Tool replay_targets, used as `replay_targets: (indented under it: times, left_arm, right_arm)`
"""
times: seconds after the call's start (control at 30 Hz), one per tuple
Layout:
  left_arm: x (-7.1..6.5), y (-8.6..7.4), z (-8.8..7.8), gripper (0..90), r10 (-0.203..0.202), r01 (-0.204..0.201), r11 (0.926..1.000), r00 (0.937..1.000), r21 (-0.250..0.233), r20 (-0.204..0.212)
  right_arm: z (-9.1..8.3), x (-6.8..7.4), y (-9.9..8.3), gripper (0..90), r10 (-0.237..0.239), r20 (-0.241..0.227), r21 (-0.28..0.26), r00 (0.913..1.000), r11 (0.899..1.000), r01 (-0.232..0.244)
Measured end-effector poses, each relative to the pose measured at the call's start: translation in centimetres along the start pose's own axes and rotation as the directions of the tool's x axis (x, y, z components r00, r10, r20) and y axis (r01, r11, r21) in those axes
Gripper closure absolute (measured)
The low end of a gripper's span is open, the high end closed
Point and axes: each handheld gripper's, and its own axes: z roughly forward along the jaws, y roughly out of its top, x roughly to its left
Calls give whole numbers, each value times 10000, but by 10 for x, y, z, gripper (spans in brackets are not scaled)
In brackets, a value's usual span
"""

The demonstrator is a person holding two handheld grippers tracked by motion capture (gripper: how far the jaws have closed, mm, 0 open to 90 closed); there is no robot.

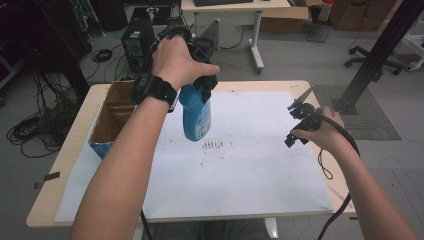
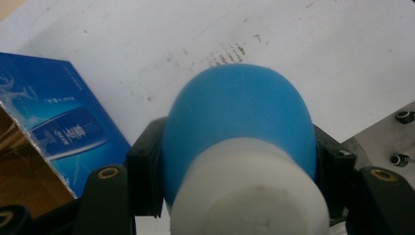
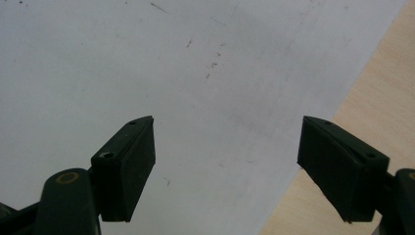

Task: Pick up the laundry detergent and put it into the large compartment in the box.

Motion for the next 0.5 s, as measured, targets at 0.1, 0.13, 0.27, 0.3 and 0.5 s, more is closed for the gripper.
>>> replay_targets:
  times: [0.1, 0.13, 0.27, 0.3, 0.5]
  left_arm:
    - [3, -1, -2, 375, -89, 89, 10000, 10000, -12, -35]
    - [5, -1, -3, 375, -117, 117, 9999, 9999, -8, -99]
    - [10, -2, -9, 376, -331, 324, 9991, 9991, -288, -262]
    - [11, -2, -11, 376, -398, 387, 9987, 9987, -336, -321]
    - [23, -6, -20, 376, -753, 741, 9958, 9969, -536, -206]
  right_arm:
    - [-1, -1, 0, 220, 24, 7, -4, 10000, 10000, -24]
    - [-1, 0, 1, 221, 20, -4, -19, 10000, 10000, -20]
    - [-2, 0, 1, 222, 16, 19, -6, 10000, 10000, -16]
    - [-2, -1, 1, 222, 14, 22, 10, 10000, 10000, -14]
    - [-1, -3, 1, 223, 45, 35, 11, 10000, 10000, -45]
